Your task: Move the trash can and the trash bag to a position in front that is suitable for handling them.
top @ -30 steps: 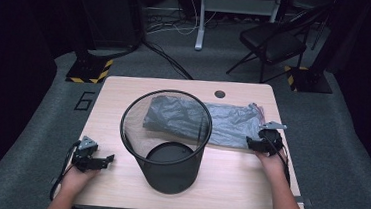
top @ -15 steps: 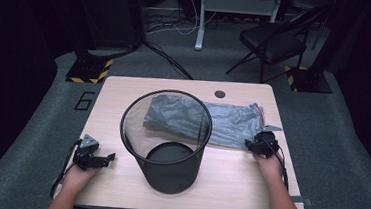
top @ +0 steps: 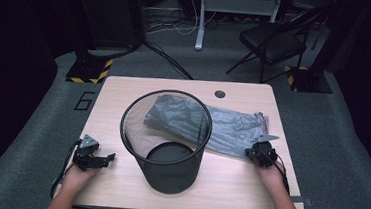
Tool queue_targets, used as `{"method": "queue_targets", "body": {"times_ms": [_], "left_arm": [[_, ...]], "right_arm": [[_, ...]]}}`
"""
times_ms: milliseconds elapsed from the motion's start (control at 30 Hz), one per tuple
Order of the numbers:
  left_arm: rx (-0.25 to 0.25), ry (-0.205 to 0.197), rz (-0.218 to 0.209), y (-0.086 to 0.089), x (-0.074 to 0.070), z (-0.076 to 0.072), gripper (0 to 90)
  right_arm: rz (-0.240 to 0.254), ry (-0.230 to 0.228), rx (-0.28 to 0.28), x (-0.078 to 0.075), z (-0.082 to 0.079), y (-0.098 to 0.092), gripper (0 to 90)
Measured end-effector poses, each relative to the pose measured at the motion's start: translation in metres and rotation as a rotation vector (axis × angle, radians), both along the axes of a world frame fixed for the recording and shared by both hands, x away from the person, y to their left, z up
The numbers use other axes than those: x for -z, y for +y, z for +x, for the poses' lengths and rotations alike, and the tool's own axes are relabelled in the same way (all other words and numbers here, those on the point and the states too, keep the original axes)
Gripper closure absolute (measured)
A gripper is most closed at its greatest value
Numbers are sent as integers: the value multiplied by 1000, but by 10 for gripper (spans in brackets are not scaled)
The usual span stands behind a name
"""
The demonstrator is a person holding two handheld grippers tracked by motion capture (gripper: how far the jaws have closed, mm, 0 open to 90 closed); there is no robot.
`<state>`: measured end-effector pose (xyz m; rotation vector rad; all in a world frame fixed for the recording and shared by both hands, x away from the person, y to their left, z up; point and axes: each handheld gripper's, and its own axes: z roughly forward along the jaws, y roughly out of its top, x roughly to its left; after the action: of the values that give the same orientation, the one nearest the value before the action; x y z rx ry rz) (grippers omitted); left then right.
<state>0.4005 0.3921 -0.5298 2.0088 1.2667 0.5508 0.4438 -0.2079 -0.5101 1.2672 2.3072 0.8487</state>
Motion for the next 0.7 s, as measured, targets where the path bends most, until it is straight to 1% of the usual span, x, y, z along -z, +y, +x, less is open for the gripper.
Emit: {"method": "queue_targets", "body": {"times_ms": [33,100,133,167,200,233,267,300,367,400,433,467,500,533,567,600,633,667,700], "left_arm": [[1,0,0,0,0,0,148],[2,0,-1,0,0,0,147],[3,0,-1,0,0,0,147],[6,1,0,1,0,0,146],[7,0,0,1,0,0,146],[7,1,0,1,0,0,146],[8,1,-1,1,0,0,146],[8,1,-1,1,0,0,145],[10,1,-2,1,0,0,145],[11,2,-2,1,0,-1,145],[11,1,-1,1,0,-1,145],[16,1,0,1,0,-2,145],[15,2,-1,0,0,-3,145],[17,0,0,0,0,-4,146],[17,1,0,0,0,-5,146],[17,2,-1,0,0,-5,146],[17,2,-1,0,0,-4,145],[18,2,-1,0,0,-5,145],[18,2,-1,0,0,-5,145]], "right_arm": [[9,6,-19,0,-7,1,896],[15,3,-56,-3,-21,5,896],[15,3,-56,-3,-21,5,896],[25,11,-58,-4,-25,7,896],[48,3,-71,-9,-37,10,896],[48,3,-71,-9,-37,10,896],[68,0,-89,-12,-46,14,896],[75,2,-100,-13,-50,16,896],[71,4,-133,-13,-58,22,896],[59,-9,-148,-14,-61,24,895],[59,-9,-148,-14,-61,24,895],[49,-26,-152,-16,-63,25,879],[50,-51,-144,-18,-64,25,758],[42,-85,-90,-20,-62,23,632],[37,-118,13,-21,-54,12,496],[37,-118,13,-21,-54,12,496],[35,-126,56,-20,-50,8,452],[25,-144,150,-18,-41,-6,371],[25,-144,150,-18,-41,-6,371]]}}
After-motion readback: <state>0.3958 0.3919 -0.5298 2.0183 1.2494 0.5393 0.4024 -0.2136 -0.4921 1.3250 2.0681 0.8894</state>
